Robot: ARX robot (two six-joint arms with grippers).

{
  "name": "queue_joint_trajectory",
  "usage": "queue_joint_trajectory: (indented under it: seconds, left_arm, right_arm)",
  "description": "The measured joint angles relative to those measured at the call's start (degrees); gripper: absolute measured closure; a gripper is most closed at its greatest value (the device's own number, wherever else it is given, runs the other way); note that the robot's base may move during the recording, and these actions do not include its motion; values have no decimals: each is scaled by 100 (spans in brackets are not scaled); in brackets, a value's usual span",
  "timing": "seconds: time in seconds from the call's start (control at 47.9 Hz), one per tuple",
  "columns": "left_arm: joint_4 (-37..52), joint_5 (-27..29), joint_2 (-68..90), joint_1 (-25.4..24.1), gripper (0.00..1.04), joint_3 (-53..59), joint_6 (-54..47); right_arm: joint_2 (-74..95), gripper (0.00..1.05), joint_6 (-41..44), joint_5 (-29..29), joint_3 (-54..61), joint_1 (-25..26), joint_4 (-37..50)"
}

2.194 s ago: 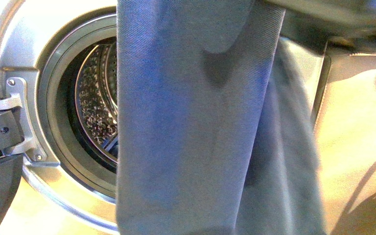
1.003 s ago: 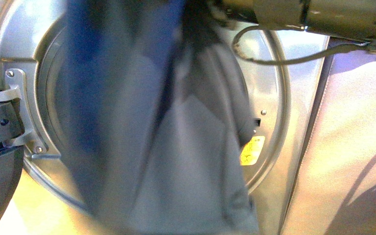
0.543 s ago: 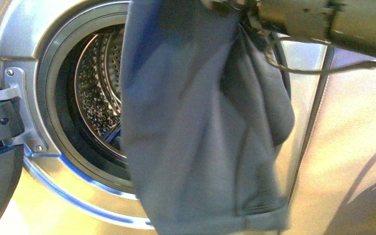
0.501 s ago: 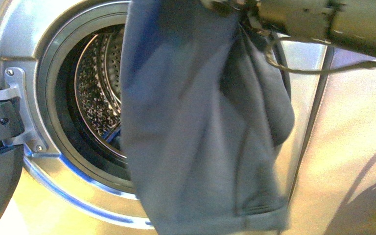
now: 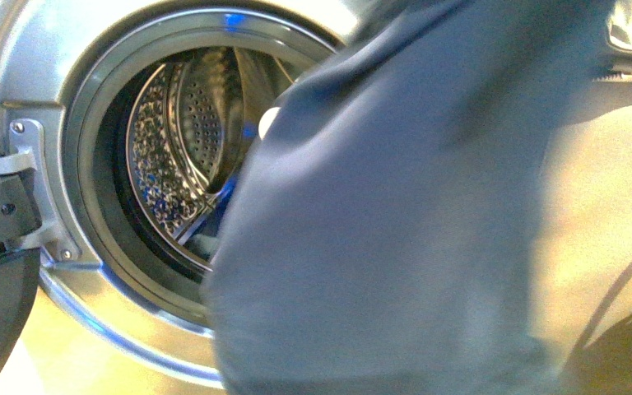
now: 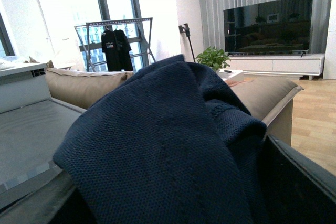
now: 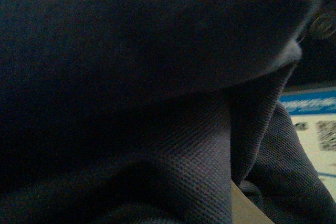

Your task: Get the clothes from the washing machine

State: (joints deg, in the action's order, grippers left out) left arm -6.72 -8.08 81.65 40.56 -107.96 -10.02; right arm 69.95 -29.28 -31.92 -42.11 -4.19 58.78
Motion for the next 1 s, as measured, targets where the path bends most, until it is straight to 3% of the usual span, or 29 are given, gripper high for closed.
queue_joint_trajectory:
  seconds: [0.084,0.23,0.376,0.627,0.857,1.003]
  left_arm:
    - [0,-2,0,0,5,0,-4]
    - [0,-2,0,0,7,0,0]
    - [0,-4,0,0,7,0,-2]
    - [0,-2,0,0,7,-9,-2]
    - [0,-2,0,0,7,-11,-2]
    - [0,-2,0,2,7,-11,-2]
  right_arm:
    - [-278,102,-299,-151,-63,595,0]
    - [-424,102,-820,-417,-424,1631,79]
    - [-391,102,-1753,-758,-1132,3112,330]
    - [157,102,-2962,-868,-2284,4841,422]
    - [619,102,-3663,-1296,-2828,6048,280]
    - [463,102,-3491,-1963,-2205,6264,262]
